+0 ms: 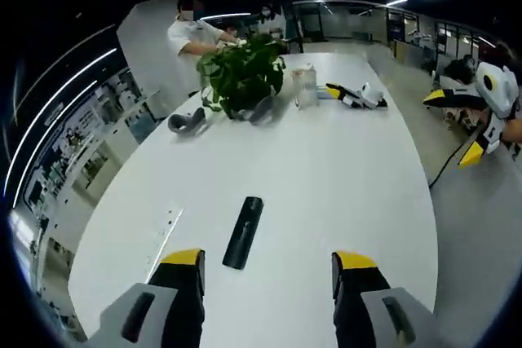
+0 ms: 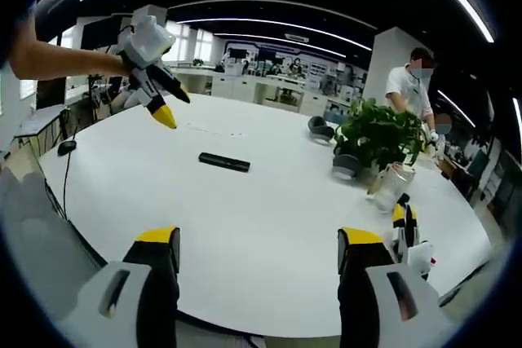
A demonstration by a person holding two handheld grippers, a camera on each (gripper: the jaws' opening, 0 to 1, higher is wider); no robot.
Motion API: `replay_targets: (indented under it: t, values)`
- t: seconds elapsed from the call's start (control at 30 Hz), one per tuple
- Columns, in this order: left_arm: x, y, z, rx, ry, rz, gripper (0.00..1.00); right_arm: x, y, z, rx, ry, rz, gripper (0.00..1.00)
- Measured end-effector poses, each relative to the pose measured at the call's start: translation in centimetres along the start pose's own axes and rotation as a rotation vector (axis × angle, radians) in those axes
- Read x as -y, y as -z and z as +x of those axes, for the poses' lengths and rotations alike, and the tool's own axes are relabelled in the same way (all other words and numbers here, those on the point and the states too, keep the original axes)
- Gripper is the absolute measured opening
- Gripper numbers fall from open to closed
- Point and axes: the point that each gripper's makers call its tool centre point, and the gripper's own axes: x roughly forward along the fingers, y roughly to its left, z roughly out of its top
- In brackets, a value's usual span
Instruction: Press the specified remote control buttons in sequence, fully releasing each button before pressing the next.
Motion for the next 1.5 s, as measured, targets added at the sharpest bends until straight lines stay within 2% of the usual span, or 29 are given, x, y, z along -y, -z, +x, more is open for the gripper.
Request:
replay_targets:
  t: [0.33,0.43,0.57,0.8,0.9,1.03,1.2,1.5]
  values:
    - [-1.9,1.9,4.2,-0.097,0.118,0.011,0.56,0.2,0.4,0.1,-0.022,0.011,-0.001,0.81]
    - [-2.6,2.4,5.3,-0.116,0.138,0.0,0.54,0.3,0.5,0.1,-0.029,0.013,0.0,0.81]
    - [-3.4,3.3,6.7,-0.158,0.157,0.028,0.49,0.3,0.8,0.2,-0.047,0.016,-0.007,0.8]
    - [-4.4,4.8,9.5,-0.233,0.225,0.045,0.41,0.4,0.9,0.3,-0.051,0.022,-0.003,0.8]
    - [-4.7,5.3,10.4,-0.258,0.231,0.067,0.39,0.5,1.0,0.3,-0.059,0.027,-0.003,0.79]
    - [-4.7,5.7,11.5,-0.283,0.262,0.052,0.38,0.6,1.1,0.3,-0.06,0.032,0.0,0.79]
    - [-5.0,6.4,12.7,-0.316,0.253,0.086,0.34,0.5,1.2,0.4,-0.068,0.03,-0.005,0.79]
    - [-5.2,7.9,13.9,-0.375,0.268,0.075,0.35,0.3,1.3,0.5,-0.077,0.02,-0.01,0.79]
